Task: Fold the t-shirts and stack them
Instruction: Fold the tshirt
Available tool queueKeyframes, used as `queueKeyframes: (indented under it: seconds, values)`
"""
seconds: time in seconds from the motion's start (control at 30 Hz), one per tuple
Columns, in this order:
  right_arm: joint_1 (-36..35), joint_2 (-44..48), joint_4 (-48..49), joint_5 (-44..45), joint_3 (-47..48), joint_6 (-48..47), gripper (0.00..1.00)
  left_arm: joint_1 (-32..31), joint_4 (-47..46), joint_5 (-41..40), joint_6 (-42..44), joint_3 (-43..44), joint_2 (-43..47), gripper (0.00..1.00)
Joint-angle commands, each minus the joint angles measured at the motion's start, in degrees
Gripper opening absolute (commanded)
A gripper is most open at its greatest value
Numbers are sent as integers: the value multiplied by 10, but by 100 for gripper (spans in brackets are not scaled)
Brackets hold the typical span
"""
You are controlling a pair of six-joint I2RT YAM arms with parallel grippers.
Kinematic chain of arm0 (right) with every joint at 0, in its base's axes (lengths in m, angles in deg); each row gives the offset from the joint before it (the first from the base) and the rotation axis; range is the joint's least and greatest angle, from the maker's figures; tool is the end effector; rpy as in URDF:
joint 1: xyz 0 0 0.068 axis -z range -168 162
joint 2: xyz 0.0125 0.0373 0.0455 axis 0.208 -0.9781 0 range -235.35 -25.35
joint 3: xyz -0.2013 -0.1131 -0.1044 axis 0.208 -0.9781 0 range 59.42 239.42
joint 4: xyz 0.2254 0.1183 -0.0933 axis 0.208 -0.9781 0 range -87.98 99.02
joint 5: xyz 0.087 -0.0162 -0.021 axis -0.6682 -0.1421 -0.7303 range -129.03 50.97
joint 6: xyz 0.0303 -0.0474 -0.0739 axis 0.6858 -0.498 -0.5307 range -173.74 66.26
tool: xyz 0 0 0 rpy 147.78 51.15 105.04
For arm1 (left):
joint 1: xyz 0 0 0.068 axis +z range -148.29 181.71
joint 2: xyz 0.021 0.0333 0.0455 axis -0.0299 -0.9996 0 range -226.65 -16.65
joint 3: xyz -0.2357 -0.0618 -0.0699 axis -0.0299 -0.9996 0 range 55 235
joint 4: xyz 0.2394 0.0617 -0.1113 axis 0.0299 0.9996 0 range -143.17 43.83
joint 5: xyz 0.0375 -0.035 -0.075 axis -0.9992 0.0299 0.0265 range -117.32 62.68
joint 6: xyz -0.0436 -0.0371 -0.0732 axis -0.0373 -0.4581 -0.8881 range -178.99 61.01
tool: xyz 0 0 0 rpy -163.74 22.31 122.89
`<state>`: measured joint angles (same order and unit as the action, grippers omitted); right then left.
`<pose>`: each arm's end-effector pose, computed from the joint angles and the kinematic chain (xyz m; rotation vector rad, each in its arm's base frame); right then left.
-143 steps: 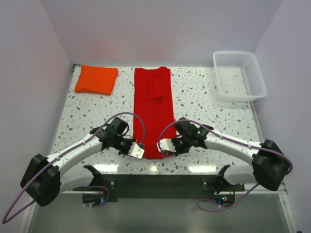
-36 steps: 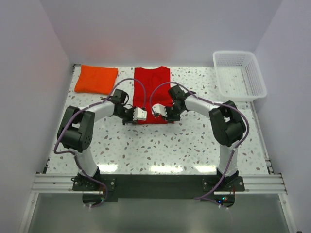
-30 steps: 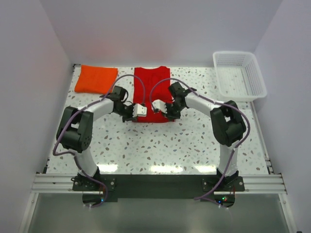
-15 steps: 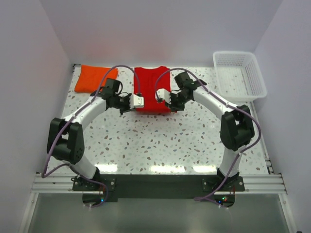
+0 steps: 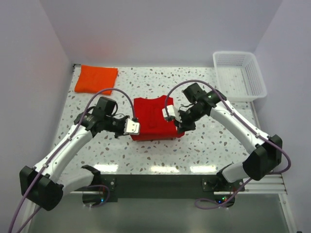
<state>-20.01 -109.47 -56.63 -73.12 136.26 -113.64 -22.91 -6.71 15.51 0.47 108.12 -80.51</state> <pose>0.2278 0.1977 0.2463 -1.9765 1.7430 0.6881 0.2016 -0.1549 0.2302 1.7428 1.5349 -0.6600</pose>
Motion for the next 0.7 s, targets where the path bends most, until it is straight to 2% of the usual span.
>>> queueKeyframes:
  seconds: [0.0,0.17,0.33,0.5,0.67]
  values:
    - [2,9,-79,-28,47,2,0,1,72,14,-21,51,12,0]
    - [20,-81,-113,-22,137,-42,0,9,80,0,-6,114,-62,0]
    - [56,-206,-166,-30,263,-77,0,61,66,14,30,173,-139,0]
    - [78,-311,-210,-26,386,-123,0,107,83,34,64,264,-265,0]
    - [93,-435,-227,-18,500,-149,0,122,90,35,74,358,-389,0]
